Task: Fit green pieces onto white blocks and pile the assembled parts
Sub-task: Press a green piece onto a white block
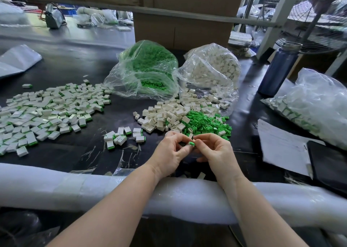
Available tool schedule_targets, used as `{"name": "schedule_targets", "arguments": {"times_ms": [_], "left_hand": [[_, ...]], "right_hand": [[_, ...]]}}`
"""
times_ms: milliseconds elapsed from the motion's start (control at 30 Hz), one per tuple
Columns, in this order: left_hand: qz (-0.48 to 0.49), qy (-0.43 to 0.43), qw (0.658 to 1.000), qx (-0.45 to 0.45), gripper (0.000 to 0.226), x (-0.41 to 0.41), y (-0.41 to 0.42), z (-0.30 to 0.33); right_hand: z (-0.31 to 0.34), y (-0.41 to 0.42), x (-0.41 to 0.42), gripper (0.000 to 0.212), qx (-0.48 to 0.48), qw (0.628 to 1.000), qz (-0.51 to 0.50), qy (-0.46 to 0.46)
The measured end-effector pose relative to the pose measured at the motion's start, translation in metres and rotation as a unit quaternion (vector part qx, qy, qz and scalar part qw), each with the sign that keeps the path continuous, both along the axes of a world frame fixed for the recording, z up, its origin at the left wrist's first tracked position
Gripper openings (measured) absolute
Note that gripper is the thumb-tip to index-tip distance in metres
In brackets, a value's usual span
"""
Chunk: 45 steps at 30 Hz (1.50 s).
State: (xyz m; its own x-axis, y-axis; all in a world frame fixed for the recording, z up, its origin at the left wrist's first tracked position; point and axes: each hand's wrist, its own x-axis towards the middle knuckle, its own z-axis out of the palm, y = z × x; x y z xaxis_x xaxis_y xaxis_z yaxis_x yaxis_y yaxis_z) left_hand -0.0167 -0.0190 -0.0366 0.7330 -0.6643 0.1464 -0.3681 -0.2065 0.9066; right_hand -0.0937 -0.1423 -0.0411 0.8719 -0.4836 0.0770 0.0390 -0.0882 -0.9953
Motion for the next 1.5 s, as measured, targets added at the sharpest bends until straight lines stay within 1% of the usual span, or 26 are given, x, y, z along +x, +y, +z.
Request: {"name": "schedule_targets", "arguments": {"times_ms": [233,400,467,500,567,667,733,833,900,1000,1200,1300,1500], "left_hand": [[-0.011,-0.010,1.000,0.019,0.006,0.000,-0.001,-0.002],[-0.010,-0.017,1.000,0.023,0.007,0.000,-0.001,-0.003],[-0.004,-0.013,1.000,0.012,0.004,0.000,0.000,-0.004],[0.004,-0.014,1.000,0.008,0.007,0.000,0.000,-0.004],[0.034,-0.011,0.999,-0.004,0.008,0.001,0.000,-0.006],[0.105,-0.011,0.994,-0.022,0.010,0.004,0.000,-0.007],[0.167,-0.004,0.985,-0.036,0.017,0.005,0.002,-0.007],[0.260,0.007,0.964,-0.048,0.018,0.009,0.006,-0.006],[0.311,-0.009,0.950,-0.035,0.019,0.012,0.007,-0.006],[0.337,-0.020,0.941,-0.008,0.024,0.016,0.007,-0.008],[0.340,-0.033,0.934,0.103,0.034,0.013,0.006,-0.007],[0.340,-0.026,0.930,0.135,0.031,0.012,0.005,-0.006],[0.317,-0.016,0.929,0.190,0.029,0.011,0.002,-0.004]], "right_hand": [[0.001,0.002,-0.001,0.022,-0.072,0.997,0.007,-0.007],[-0.003,0.002,0.003,0.020,-0.116,0.993,-0.006,0.018],[-0.003,0.002,0.003,0.018,-0.110,0.994,-0.004,0.018],[-0.003,0.003,0.003,0.018,-0.107,0.994,-0.007,0.015],[-0.002,0.002,0.003,0.017,-0.118,0.993,-0.026,0.007],[-0.001,0.000,0.002,0.019,-0.139,0.988,-0.066,0.001],[-0.002,-0.001,0.002,0.021,-0.138,0.986,-0.089,0.005],[-0.003,-0.002,0.002,0.020,-0.144,0.983,-0.113,0.014],[-0.005,-0.003,0.003,0.017,-0.153,0.979,-0.130,0.021],[-0.006,-0.006,0.003,0.014,-0.167,0.972,-0.161,0.037],[-0.009,-0.011,0.004,0.013,-0.154,0.960,-0.228,0.057],[-0.009,-0.012,0.004,0.011,-0.148,0.954,-0.248,0.073],[-0.010,-0.014,0.005,0.008,-0.192,0.943,-0.240,0.124]]}}
